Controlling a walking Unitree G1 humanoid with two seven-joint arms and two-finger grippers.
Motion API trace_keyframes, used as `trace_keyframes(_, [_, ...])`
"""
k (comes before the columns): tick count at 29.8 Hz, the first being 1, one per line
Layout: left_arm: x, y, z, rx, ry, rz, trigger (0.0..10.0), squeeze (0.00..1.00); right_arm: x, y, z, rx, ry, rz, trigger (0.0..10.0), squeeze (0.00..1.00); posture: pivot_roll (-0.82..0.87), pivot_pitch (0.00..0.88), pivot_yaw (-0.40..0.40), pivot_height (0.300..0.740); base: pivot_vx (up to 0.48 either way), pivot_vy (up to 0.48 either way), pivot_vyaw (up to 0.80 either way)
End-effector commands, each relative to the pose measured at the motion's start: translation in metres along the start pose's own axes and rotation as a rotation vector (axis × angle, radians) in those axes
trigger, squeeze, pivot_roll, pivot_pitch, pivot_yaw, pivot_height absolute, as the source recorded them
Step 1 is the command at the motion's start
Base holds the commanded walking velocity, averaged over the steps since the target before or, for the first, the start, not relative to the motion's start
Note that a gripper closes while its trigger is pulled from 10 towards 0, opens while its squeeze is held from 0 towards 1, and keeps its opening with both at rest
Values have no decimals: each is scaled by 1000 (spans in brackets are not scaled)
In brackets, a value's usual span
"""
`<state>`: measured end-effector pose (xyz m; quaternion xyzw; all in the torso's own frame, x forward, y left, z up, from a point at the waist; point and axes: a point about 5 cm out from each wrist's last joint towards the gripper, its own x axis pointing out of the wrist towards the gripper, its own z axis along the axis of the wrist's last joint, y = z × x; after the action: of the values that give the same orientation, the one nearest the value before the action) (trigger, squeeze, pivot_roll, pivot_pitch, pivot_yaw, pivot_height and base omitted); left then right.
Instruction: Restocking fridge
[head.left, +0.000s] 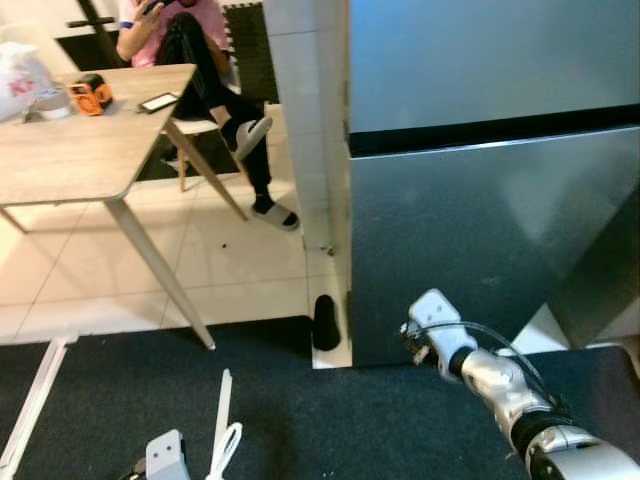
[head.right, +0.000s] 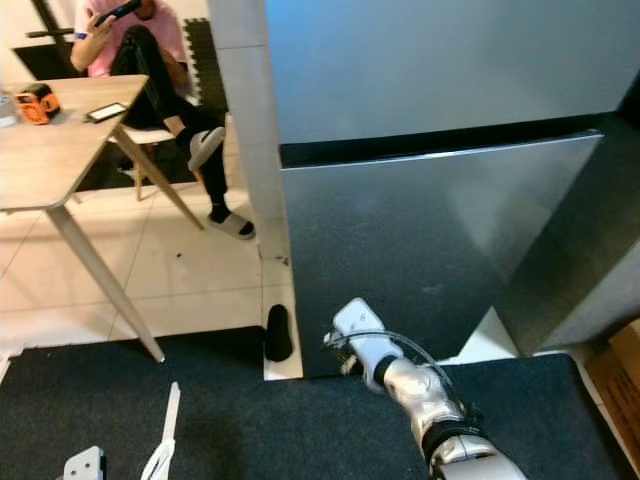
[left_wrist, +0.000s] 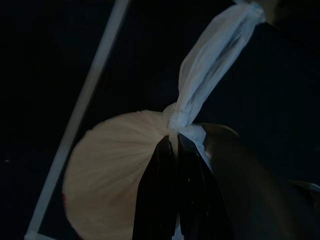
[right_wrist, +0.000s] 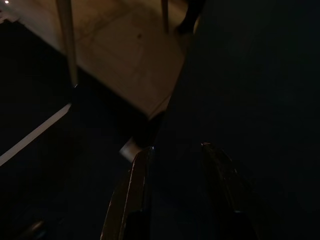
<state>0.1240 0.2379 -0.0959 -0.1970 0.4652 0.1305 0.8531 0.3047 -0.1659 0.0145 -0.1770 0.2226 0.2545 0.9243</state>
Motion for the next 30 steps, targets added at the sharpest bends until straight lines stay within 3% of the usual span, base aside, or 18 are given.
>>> trace_keyframes(1, [-2,3,-4,-1,15,10,10000,0,4,-1,16,-4,-64,3,10000,0,-12,0,24,740,0,0,794])
trace_keyframes(13, [-2,4,-4,3,12,5,10000,0,8,-12,45,-32,-169,-2,10000,0,-12,0,24,740,0,0,794])
trace_keyframes(22, [-2,3,-6,10,23,-2,10000,0,6,-33,78,-78,-261,-47,10000,0,-11,0,24,740,0,-413,0])
trace_keyframes(24, [-2,3,-6,2,18,-1,10000,0,5,-39,90,-152,-290,-92,10000,0,-13,0,24,740,0,0,0])
trace_keyframes(29, [-2,2,-6,-14,13,-4,10000,0,2,-48,113,-170,-371,-97,10000,0,-13,0,24,740,0,0,0])
trace_keyframes(30, [-2,2,-7,-15,15,-5,10000,0,1,-50,120,-169,-396,-85,10000,592,-13,0,24,740,0,0,0])
